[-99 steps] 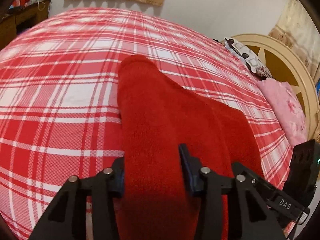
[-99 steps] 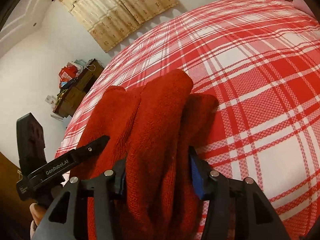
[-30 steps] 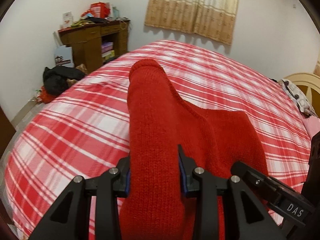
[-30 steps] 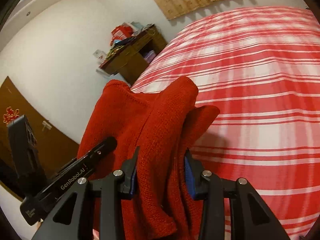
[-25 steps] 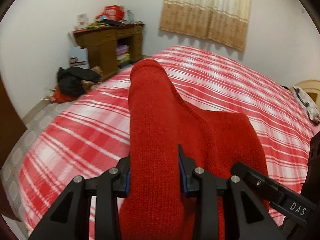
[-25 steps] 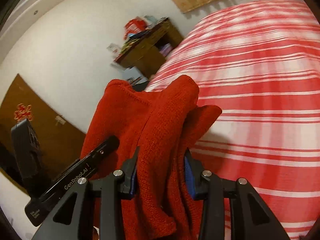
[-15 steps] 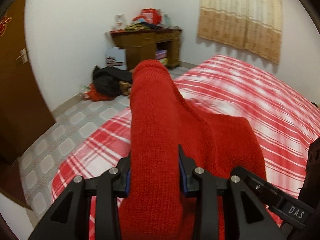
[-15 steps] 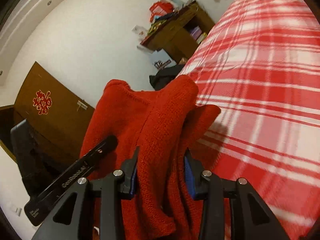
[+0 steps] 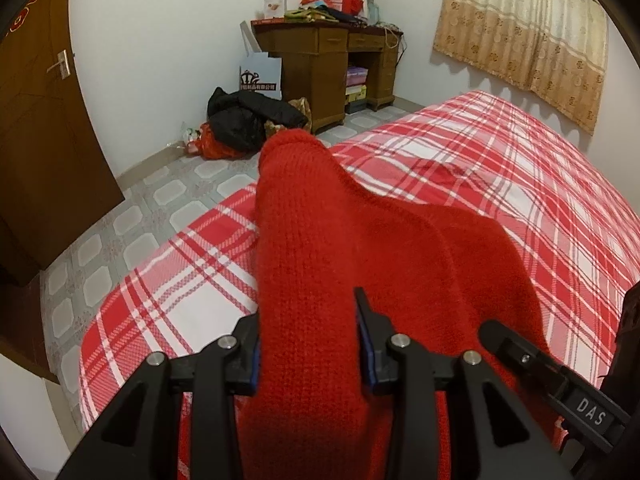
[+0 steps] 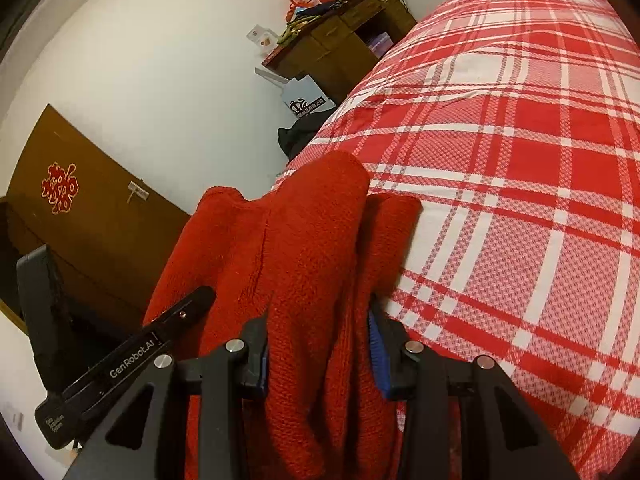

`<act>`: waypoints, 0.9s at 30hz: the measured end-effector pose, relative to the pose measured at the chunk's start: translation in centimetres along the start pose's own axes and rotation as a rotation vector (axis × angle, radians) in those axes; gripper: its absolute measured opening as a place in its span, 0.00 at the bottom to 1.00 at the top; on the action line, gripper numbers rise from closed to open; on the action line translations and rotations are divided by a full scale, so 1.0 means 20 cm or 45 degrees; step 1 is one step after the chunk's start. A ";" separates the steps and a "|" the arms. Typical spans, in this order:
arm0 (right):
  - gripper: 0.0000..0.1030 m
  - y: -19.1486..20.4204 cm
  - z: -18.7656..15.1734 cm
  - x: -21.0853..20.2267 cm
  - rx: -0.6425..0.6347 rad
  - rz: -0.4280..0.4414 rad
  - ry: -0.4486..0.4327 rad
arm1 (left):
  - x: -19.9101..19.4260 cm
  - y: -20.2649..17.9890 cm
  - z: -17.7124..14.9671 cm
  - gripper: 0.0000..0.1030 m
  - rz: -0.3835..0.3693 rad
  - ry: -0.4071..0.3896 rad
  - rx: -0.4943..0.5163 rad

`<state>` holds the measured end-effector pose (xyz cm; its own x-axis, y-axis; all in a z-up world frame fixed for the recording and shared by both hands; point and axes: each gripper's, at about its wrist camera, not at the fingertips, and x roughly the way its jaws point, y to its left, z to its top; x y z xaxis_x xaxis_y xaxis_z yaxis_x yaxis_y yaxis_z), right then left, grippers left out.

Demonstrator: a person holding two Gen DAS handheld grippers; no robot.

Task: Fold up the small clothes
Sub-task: 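Lift the folded sweater with both tools and carry it across the bed, then lower the folded sweater onto the bed and open both tools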

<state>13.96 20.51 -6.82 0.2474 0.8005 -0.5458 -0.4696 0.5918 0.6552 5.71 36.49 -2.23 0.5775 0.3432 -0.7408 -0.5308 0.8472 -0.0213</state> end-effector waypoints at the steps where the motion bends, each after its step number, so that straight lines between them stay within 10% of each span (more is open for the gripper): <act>1: 0.39 0.00 0.01 0.01 0.002 -0.003 0.005 | 0.00 0.01 0.00 0.39 0.002 0.003 -0.001; 13: 0.41 0.28 -0.03 -0.39 -0.330 -0.258 -0.232 | 0.05 0.05 -0.02 0.62 0.078 -0.031 0.012; 27: 0.31 0.29 -0.36 -0.30 -0.557 -0.299 -0.012 | -0.11 0.14 -0.12 0.75 -0.034 -0.046 -0.001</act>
<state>3.65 18.56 -3.48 0.3960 0.6525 -0.6461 -0.7114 0.6629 0.2335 1.37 37.12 -2.31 0.6139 0.3347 -0.7150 -0.5151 0.8562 -0.0414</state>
